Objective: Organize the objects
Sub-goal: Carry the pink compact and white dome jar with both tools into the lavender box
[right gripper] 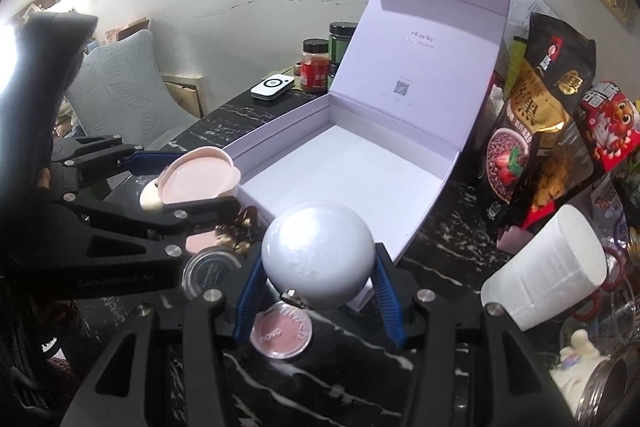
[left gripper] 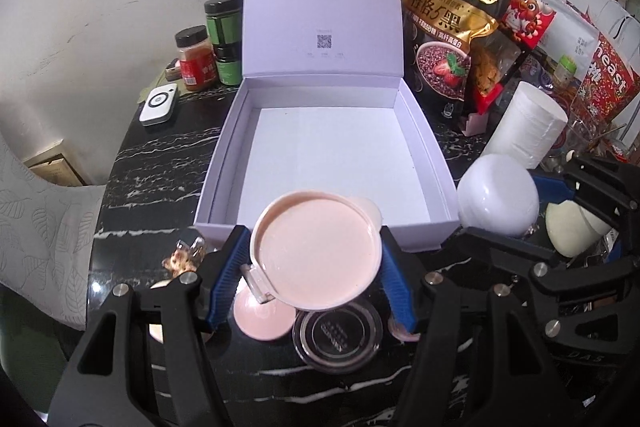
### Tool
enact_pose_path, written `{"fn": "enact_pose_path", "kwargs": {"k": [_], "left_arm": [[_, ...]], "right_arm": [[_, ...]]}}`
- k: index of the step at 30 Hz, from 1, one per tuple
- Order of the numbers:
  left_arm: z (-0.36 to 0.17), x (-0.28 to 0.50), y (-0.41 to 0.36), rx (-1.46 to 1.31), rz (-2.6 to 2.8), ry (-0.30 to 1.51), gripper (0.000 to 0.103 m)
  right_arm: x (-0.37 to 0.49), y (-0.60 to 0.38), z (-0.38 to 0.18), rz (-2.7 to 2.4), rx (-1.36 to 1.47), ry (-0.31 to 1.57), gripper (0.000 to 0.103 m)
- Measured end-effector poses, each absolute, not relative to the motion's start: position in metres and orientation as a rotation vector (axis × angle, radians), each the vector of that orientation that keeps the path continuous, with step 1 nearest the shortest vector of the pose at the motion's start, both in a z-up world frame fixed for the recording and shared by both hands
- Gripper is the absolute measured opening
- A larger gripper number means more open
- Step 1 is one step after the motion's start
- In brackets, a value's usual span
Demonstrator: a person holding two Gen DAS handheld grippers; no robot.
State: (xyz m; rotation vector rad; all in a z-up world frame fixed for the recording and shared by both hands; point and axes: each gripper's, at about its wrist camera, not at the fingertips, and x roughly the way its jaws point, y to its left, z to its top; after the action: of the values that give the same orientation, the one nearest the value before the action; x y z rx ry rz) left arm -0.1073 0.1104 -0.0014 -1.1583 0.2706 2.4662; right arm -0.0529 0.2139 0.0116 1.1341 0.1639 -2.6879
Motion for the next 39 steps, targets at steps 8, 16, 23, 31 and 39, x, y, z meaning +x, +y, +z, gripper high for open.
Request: {"fn": "enact_pose_path", "kwargs": {"k": [8,16,23,31,39], "left_arm": [[-0.003,-0.135,0.117,-1.172,2.442,0.283,0.062],[-0.004,-0.163,0.118,-1.168,2.461,0.323,0.062],[-0.002,-0.189,0.123,-1.165,2.461,0.356,0.062],[-0.004,-0.218,0.130,-1.179,2.449,0.405,0.062],[-0.006,-0.240,0.138,-1.183,2.427,0.445,0.062]], "right_arm": [[-0.079,0.222,0.010,-2.712,1.154,0.136,0.052],[-0.102,0.224,0.010,-2.737,1.153,0.132,0.052],[-0.126,0.224,0.006,-2.739,1.178,0.107,0.052],[-0.154,0.226,0.005,-2.749,1.198,0.099,0.052],[-0.175,0.230,0.000,-2.742,1.221,0.094,0.052]]}}
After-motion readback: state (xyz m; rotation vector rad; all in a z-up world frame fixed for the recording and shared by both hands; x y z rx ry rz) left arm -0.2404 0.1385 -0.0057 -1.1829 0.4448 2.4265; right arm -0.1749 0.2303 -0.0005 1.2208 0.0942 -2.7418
